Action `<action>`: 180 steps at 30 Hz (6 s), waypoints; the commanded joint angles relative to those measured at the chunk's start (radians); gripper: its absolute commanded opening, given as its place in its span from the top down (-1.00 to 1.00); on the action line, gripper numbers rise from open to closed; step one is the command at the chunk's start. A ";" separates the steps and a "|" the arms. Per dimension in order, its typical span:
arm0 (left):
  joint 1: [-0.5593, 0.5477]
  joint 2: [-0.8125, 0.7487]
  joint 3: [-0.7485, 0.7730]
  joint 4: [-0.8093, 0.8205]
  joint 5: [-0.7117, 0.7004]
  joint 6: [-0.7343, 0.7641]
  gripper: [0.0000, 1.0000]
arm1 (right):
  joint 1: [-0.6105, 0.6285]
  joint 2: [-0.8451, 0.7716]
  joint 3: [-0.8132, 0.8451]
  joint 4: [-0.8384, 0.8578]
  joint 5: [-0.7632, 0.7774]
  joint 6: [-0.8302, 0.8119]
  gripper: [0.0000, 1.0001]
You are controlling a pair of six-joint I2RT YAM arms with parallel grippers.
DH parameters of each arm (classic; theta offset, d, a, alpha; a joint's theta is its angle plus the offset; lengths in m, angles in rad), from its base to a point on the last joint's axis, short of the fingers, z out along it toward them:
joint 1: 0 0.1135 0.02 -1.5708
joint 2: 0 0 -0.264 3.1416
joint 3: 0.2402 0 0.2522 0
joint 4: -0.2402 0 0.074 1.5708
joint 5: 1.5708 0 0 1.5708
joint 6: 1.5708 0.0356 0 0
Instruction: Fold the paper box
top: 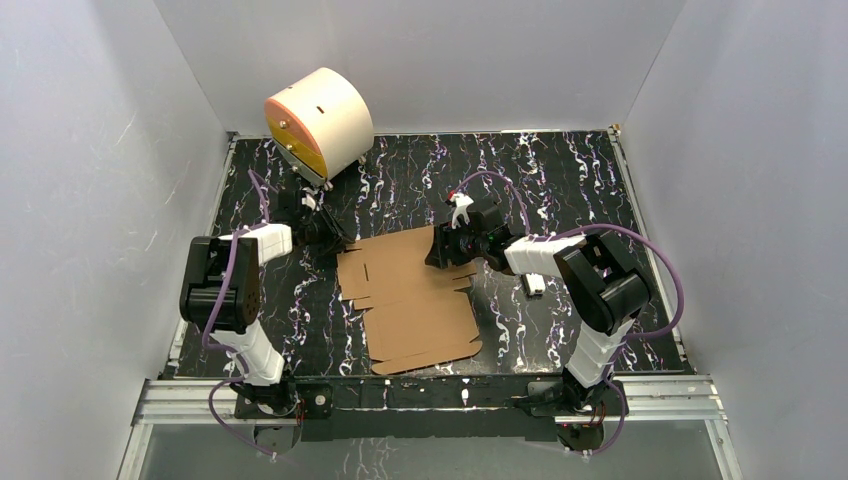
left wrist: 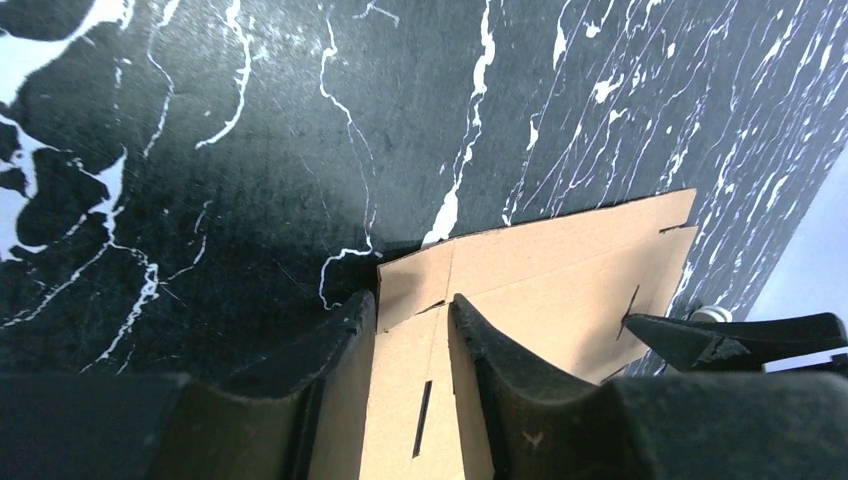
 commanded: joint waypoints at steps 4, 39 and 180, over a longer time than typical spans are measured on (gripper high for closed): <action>-0.050 -0.076 0.047 -0.089 -0.031 0.044 0.53 | 0.006 -0.016 -0.005 0.025 0.001 -0.001 -0.36; -0.227 -0.357 0.241 -0.503 -0.255 0.173 0.15 | 0.011 -0.253 -0.032 -0.119 0.092 -0.031 -0.46; -0.331 -0.070 0.384 -0.474 -0.515 0.141 0.58 | 0.194 -0.076 -0.025 0.014 0.532 -0.109 -0.71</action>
